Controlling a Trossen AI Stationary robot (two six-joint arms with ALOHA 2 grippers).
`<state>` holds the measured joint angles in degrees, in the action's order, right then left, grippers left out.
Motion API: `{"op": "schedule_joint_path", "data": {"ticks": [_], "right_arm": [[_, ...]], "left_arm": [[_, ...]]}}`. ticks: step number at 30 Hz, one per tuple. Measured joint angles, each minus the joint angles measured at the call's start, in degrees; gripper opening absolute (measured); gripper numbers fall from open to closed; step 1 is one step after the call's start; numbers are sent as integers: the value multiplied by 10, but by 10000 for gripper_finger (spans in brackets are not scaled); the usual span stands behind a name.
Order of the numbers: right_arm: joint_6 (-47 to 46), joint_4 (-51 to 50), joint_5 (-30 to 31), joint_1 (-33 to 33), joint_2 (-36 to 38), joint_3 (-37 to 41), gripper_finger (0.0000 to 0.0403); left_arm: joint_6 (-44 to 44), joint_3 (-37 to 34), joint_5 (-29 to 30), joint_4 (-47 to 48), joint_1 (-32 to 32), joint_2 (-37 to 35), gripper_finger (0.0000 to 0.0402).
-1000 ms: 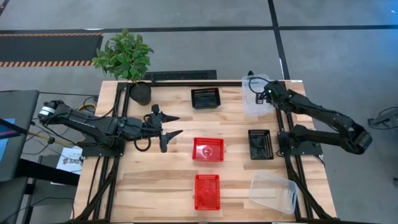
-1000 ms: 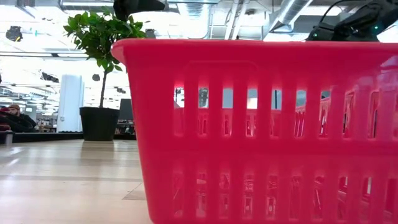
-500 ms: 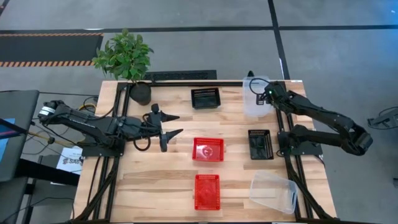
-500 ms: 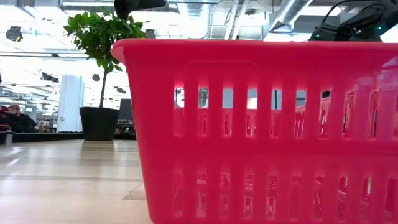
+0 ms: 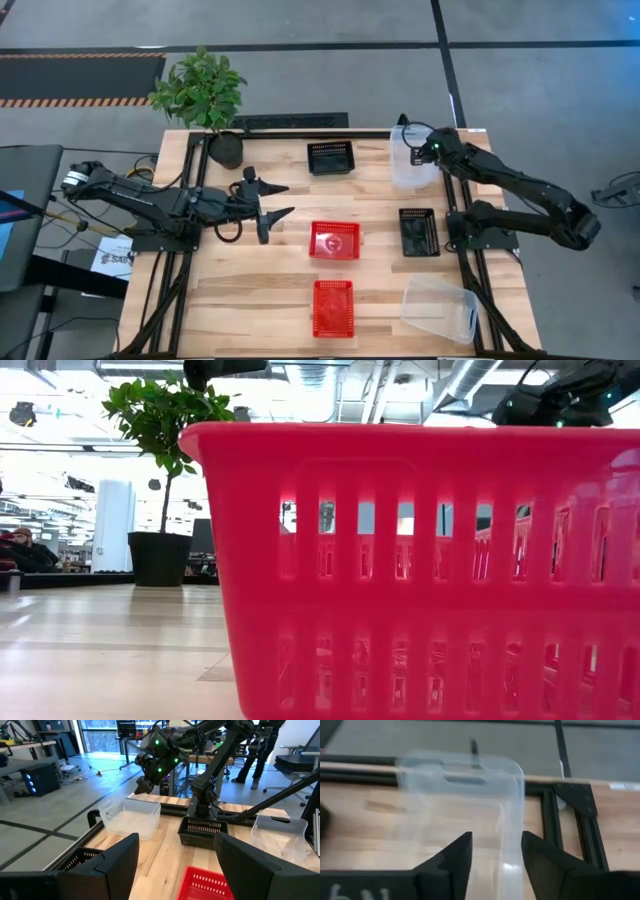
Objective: Stack baskets by color
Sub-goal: Stack the bottom red bin on top of the top red bin
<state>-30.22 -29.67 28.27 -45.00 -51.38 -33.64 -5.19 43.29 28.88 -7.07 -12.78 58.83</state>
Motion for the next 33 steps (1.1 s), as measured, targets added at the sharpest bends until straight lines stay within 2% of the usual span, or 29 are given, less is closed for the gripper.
{"op": "schedule_joint_path", "data": {"ticks": [6,13,17,22,26,33], "right_arm": [[23,-19,0,29,22,-45,219],[24,-45,-9,97,43,-85,225],[24,-46,-42,163,46,-90,225],[24,-47,-135,255,46,-90,225],[13,-46,-207,335,45,-90,225],[-43,-43,-219,490,16,-91,220]], "left_arm": [[0,0,0,0,0,0,247],[0,0,-1,3,8,0,247],[0,0,-12,15,15,0,247],[8,1,-22,22,16,8,247],[31,1,-64,21,16,20,247],[45,1,-97,4,19,53,247]]}}
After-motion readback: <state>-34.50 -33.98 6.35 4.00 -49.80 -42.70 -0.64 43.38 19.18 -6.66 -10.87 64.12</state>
